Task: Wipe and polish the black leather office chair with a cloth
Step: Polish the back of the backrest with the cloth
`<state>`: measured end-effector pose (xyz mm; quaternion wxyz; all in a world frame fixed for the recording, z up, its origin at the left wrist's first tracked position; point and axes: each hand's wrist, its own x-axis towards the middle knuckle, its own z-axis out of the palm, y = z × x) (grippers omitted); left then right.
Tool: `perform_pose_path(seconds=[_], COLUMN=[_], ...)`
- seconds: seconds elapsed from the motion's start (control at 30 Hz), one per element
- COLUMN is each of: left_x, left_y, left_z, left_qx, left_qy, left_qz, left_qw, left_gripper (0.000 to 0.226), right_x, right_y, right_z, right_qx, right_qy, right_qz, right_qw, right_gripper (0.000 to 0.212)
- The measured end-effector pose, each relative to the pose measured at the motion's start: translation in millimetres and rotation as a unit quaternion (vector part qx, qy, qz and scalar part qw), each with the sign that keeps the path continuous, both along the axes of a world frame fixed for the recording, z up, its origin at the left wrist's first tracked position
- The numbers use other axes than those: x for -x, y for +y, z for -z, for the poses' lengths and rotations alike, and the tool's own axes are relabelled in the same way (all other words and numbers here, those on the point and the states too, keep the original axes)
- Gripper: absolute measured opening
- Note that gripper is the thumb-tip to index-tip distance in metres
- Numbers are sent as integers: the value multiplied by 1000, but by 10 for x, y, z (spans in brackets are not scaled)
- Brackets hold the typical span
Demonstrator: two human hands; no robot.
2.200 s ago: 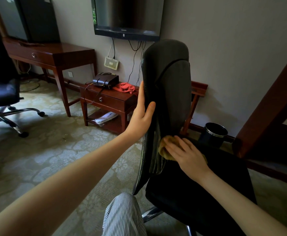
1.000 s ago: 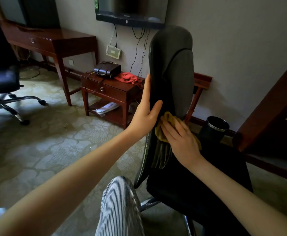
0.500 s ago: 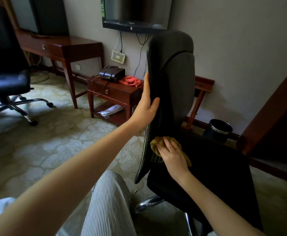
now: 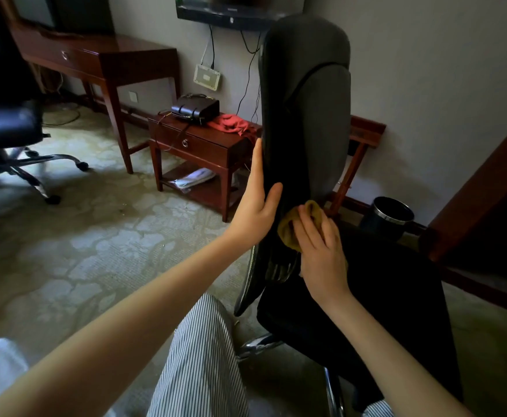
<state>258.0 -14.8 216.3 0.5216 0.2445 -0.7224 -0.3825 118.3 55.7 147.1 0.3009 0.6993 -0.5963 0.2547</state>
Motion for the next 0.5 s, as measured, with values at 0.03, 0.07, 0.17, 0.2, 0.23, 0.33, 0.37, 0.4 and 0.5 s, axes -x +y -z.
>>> perform_pose_path(seconds=[0.03, 0.07, 0.17, 0.2, 0.23, 0.33, 0.37, 0.4, 0.5], left_x=[13, 22, 20, 10, 2, -2, 0, 1, 4], left_y=[17, 24, 24, 23, 23, 21, 20, 14, 34], left_z=[14, 15, 10, 8, 9, 9, 10, 18, 82], left_qx=[-1, -1, -10, -15, -20, -29, -31, -33, -37], left_qy=[4, 8, 3, 0, -3, -2, -1, 0, -5], left_qz=[-5, -10, -10, -7, -6, -10, -12, -15, -21], left_qw=[1000, 1000, 1000, 1000, 1000, 1000, 999, 999, 999], left_gripper=[71, 70, 70, 71, 72, 71, 71, 70, 70], right_x=[4, 6, 21, 25, 27, 3, -15, -33, -98], right_y=[-32, -52, -41, -20, 6, 115, 156, 199, 311], right_z=[11, 52, 315, 404, 493, 771, 869, 963, 1100], right_qx=[2, 7, 0, -13, -29, -91, -121, -152, -189], right_qy=[-2, 1, 6, 1, -6, -7, -6, -8, -55], right_qz=[3, 5, 19, 26, 34, 66, 77, 87, 83], right_qw=[1000, 1000, 1000, 1000, 999, 994, 990, 985, 977], right_gripper=[48, 47, 44, 47, 53, 62, 64, 65, 65])
